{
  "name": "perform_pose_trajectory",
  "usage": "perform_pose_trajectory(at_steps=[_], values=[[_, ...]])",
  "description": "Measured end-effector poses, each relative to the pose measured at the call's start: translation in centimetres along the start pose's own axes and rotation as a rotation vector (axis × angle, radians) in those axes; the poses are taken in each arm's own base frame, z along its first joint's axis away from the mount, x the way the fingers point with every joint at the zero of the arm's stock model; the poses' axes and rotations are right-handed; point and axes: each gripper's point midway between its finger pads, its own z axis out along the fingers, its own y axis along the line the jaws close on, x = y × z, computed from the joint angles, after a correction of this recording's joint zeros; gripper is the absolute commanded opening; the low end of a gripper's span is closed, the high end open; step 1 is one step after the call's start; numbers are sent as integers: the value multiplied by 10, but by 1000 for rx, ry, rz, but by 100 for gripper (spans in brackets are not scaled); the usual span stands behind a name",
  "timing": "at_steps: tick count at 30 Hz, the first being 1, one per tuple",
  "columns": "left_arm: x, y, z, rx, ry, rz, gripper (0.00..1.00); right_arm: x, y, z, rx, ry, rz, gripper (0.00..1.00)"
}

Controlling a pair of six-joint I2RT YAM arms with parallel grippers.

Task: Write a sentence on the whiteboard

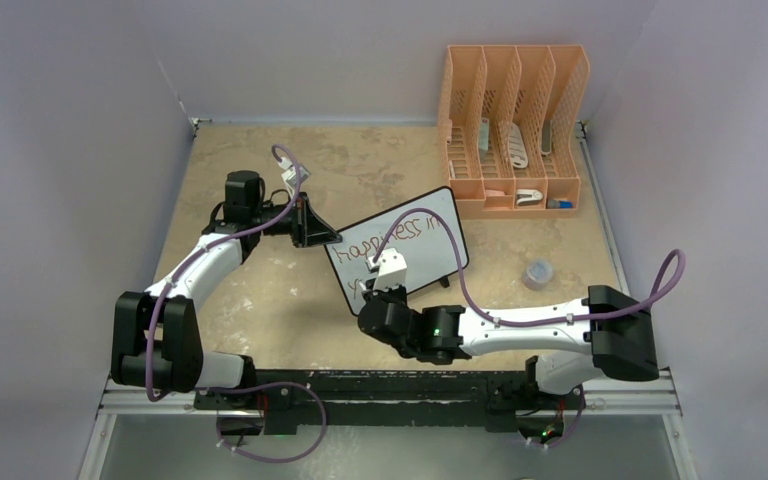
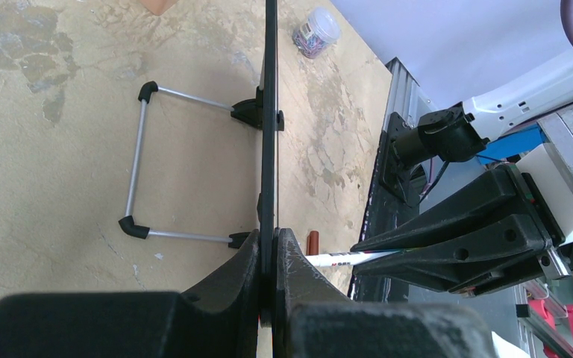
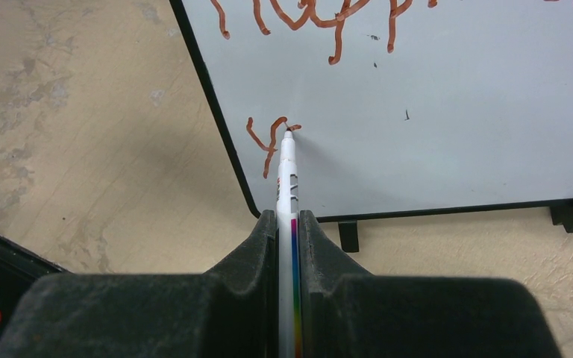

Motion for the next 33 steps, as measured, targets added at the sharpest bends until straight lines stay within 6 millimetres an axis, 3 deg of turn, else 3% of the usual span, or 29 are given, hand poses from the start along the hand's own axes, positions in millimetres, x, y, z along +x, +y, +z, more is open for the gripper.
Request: perform_pose_trajectory(at_steps=[24, 33], values=[[0, 0, 0, 0, 1, -1, 0, 18, -14, -4, 45, 69, -7, 0], [0, 0, 0, 0, 1, -2, 0, 16, -22, -4, 87, 50, -2, 0]])
